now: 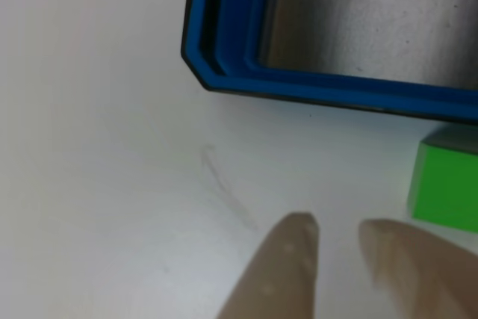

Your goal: Pick up green cube and drop it in the blue box

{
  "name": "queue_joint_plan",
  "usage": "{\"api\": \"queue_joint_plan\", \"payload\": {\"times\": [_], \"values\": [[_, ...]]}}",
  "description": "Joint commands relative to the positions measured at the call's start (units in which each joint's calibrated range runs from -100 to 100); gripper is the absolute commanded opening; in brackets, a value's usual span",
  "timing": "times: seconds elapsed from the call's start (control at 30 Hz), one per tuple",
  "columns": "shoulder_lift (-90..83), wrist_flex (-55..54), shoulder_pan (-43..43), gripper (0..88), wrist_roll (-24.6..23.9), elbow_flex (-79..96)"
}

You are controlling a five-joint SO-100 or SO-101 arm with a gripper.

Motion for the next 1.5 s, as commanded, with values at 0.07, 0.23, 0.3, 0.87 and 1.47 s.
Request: {"api": "queue_joint_plan", "payload": {"times": [0.07, 0.23, 0.3, 0.87, 1.47], "values": [[-0.2, 0.4, 0.5, 2.4, -0.1, -3.5], [0.9, 0.4, 0.9, 2.5, -0.2, -3.5], [2.1, 0.4, 0.9, 2.6, -0.2, -3.5], [2.3, 0.5, 1.0, 30.4, 0.0, -1.9], [0.8, 0.4, 1.2, 31.4, 0.2, 6.7]]}}
